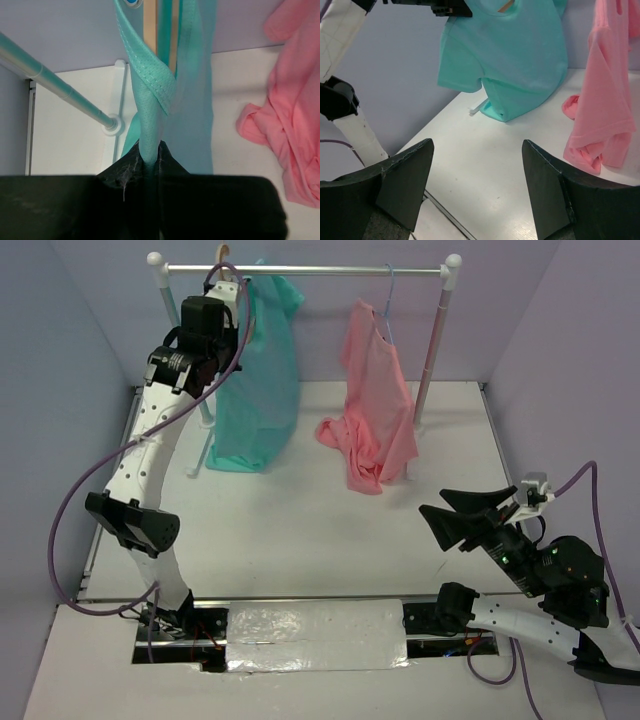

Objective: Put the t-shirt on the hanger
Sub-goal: Place the hanger at the clothesline.

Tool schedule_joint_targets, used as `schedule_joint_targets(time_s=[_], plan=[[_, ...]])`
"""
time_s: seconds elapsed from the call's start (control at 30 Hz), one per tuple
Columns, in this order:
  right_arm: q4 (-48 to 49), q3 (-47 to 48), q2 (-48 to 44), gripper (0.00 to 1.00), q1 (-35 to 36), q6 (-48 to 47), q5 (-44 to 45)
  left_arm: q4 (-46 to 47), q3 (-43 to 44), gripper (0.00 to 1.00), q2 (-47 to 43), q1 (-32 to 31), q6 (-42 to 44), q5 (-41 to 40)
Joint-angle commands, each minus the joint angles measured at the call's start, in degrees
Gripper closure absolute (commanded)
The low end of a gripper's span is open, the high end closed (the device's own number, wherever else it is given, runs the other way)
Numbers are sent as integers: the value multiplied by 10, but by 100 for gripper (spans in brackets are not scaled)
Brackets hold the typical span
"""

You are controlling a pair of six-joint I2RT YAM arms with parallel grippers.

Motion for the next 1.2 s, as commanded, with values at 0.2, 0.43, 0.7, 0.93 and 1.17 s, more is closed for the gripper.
schedule_joint_targets(time_s=[0.2, 0.43, 0.7, 0.93, 1.17], plan=[[15, -8, -13, 21, 4, 6, -24, 71, -24, 100, -19, 45, 35, 8], [14, -9, -13, 20, 4, 3, -32, 75, -65, 100, -24, 61, 18, 12], [11, -7, -9, 18, 4, 2, -29, 61, -72, 38, -24, 63, 6, 25], [21, -9, -4, 10, 4, 3, -25, 15, -82, 1, -81, 62, -8, 25], [41, -23, 72, 0, 4, 37, 19, 151, -352, 1, -308, 6, -19, 106]])
